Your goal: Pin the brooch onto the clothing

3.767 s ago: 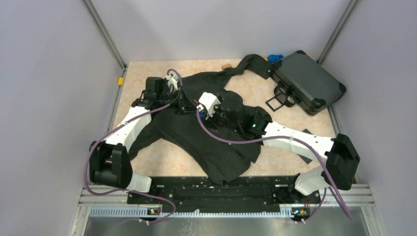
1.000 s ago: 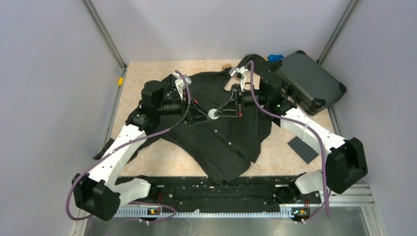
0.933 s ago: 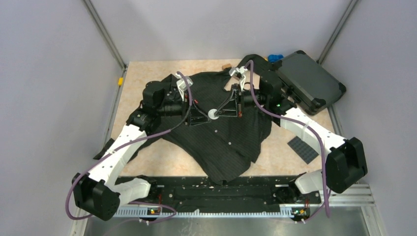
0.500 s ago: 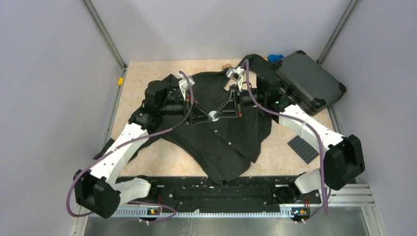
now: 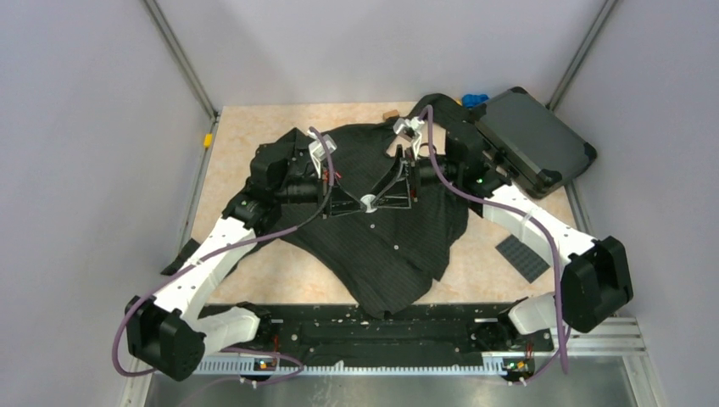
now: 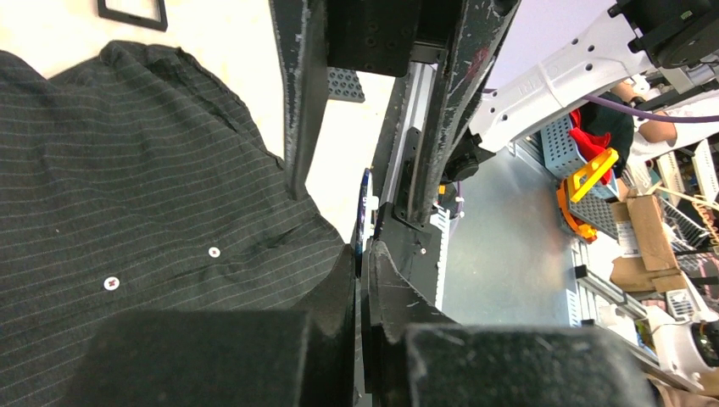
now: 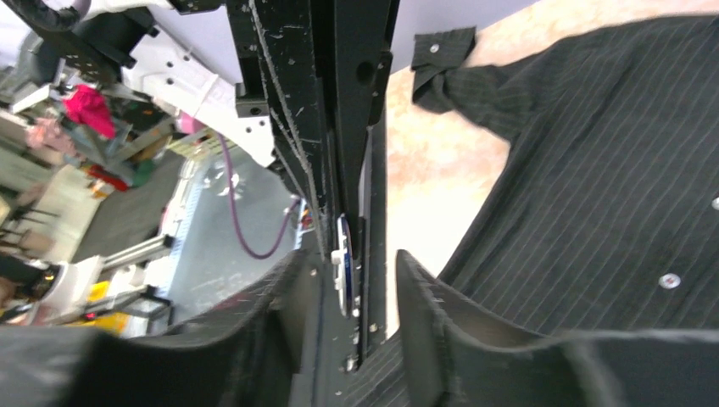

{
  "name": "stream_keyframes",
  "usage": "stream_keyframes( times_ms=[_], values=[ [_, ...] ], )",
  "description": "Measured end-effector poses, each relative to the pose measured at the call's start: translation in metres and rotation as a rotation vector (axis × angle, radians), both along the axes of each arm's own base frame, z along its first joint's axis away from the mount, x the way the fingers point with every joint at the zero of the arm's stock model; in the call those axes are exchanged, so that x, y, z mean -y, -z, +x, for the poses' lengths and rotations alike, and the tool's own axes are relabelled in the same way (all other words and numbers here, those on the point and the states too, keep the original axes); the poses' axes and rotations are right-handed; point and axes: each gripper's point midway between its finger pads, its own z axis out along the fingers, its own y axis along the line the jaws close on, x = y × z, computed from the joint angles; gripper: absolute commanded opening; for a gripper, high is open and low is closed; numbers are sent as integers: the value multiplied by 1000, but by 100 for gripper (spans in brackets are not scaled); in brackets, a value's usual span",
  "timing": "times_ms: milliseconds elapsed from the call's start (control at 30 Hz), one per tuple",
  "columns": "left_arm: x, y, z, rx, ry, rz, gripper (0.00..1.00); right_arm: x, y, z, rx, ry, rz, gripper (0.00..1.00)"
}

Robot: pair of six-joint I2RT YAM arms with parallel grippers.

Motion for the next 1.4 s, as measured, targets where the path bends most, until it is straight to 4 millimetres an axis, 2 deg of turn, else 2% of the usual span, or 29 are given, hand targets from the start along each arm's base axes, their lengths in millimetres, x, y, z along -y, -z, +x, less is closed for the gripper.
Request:
stream_keyframes(
  times_ms=[100, 367, 667, 833, 1000, 1133, 1333, 1400],
  values=[
    [-2, -4, -4, 34, -12, -18, 0, 3, -3, -3, 14, 21, 25, 55],
    [-4, -20, -4, 106, -37, -63, 0, 4, -13, -6, 28, 58, 95, 40],
    [-3, -21, -4, 97, -37, -74, 0, -1, -23, -9, 33, 56, 136, 28],
    [-3, -22, -4, 103, -37, -79, 0, -2, -25, -9, 32, 52, 143, 28],
    [-3, -23, -4, 104, -38, -81, 0, -4, -18, -7, 13, 47, 130, 28],
    [-3, -23, -3, 105, -42, -81, 0, -4, -16, -8, 6, 43, 125, 22],
    [-3, -22, -2, 103, -48, -79, 0, -5, -15, -10, 8, 33, 123, 2],
    [-3, -21, -2, 101, -50, -78, 0, -5, -14, -10, 6, 32, 119, 0]
  ],
)
